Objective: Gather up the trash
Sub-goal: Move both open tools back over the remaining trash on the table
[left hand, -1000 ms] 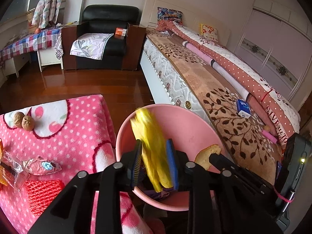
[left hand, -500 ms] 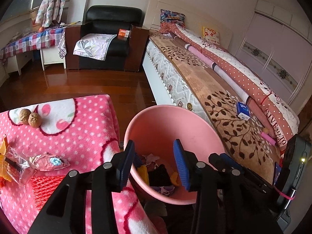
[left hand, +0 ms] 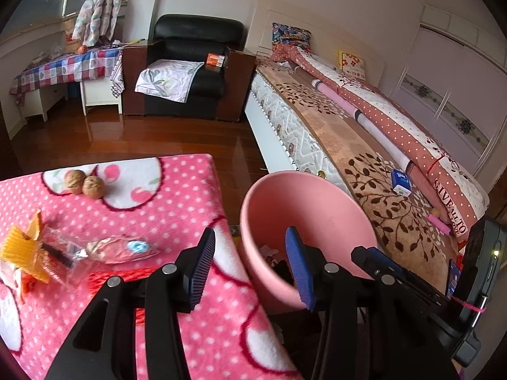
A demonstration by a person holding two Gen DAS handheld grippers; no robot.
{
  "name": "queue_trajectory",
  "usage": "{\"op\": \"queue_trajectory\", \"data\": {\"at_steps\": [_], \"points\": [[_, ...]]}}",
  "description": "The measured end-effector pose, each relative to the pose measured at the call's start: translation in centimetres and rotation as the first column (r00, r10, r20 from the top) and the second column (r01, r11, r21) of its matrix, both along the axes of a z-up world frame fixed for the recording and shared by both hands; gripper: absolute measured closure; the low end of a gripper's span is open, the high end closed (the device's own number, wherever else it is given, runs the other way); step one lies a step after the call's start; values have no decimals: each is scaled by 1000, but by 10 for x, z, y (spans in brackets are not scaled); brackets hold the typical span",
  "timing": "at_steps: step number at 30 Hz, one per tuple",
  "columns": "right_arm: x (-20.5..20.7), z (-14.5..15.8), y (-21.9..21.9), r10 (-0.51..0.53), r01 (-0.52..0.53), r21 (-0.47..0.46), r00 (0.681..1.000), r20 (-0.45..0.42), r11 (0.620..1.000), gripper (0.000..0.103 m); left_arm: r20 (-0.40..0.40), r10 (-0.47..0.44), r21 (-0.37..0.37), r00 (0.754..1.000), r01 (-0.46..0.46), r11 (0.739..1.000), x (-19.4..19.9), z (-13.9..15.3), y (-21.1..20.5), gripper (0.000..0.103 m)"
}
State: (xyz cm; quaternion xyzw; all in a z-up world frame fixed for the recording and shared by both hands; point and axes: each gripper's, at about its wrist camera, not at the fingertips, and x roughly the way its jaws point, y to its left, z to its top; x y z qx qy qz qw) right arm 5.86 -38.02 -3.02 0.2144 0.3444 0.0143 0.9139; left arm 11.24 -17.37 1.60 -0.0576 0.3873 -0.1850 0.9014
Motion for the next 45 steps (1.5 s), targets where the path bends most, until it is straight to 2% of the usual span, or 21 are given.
{"op": "queue_trajectory", "data": {"at_steps": [12, 23, 29, 39, 45], "points": [[-11, 4, 41, 91, -91, -6, 996, 11, 996, 69, 14, 66, 25, 998, -66, 998, -28, 4, 61, 56], [-15, 1, 76, 161, -161, -3, 987, 1, 987, 69, 1, 181, 58, 984, -181, 982, -48, -9, 123, 56], [-11, -4, 91, 198, -198, 12, 980, -7, 980, 69, -31, 275, 72, 961, -272, 959, -60, -23, 168, 56], [-4, -13, 118, 258, -258, 10, 965, -39, 966, 69, -72, 409, 81, 910, -404, 911, -71, -41, 231, 56], [-1, -17, 128, 282, -282, 2, 958, -57, 959, 69, -69, 442, 57, 894, -439, 897, -66, -40, 247, 56]]}}
